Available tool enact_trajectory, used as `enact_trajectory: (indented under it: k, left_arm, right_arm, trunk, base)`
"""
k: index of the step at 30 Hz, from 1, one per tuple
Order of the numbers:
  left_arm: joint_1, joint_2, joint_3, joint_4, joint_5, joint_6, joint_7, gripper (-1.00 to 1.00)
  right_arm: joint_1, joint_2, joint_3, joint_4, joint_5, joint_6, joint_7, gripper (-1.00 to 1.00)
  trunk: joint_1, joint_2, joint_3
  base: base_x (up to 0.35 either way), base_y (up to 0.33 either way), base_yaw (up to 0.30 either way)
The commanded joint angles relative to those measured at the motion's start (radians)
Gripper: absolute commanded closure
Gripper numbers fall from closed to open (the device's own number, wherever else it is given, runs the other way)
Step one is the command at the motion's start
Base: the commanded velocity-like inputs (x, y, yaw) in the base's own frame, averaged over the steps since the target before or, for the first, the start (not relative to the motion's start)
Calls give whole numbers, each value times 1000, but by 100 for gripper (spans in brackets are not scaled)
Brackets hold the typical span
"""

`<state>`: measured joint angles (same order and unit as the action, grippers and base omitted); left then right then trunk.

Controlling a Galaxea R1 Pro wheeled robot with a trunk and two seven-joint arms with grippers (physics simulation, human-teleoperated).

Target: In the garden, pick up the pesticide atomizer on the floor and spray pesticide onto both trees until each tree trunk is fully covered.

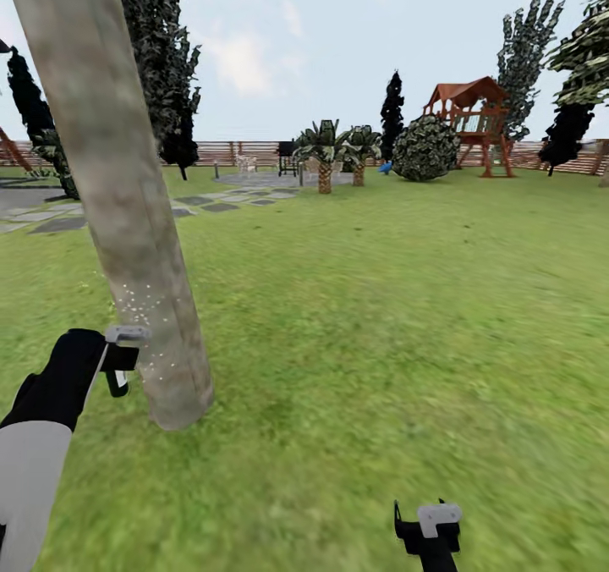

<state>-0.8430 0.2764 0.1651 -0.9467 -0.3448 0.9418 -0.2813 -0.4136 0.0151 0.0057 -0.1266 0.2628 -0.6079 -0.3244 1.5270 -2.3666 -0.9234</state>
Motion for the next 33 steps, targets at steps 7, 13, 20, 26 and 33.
enact_trajectory:
  k: [7, 13, 20, 26, 33]
  left_arm:
    - [-1, 1, 2, 1, -8, 3, 17, 100]
    - [-1, 1, 2, 3, -9, 3, 19, 100]
    - [26, 2, 48, 12, -7, -3, 49, 100]
    - [47, -8, 54, 1, -7, -8, 51, 100]
    - [51, -3, 59, 11, -8, -8, 53, 100]
  right_arm:
    - [-1, 0, 1, 1, 10, 0, -9, -100]
    - [-1, 2, 2, 1, 10, 0, -9, -100]
    - [-1, 2, 2, 1, 10, 0, -9, -100]
    - [-1, 2, 2, 1, 10, 0, -9, -100]
    - [-1, 2, 2, 1, 10, 0, -8, -100]
  trunk:
    - [0, 0, -1]
    - [0, 0, -1]
    - [0, 0, -1]
    - [0, 0, -1]
    - [0, 0, -1]
  base:
    - [188, -232, 20]
    - [181, -232, 141]
    - [177, -232, 273]
    - [168, -233, 277]
    - [80, -256, 172]
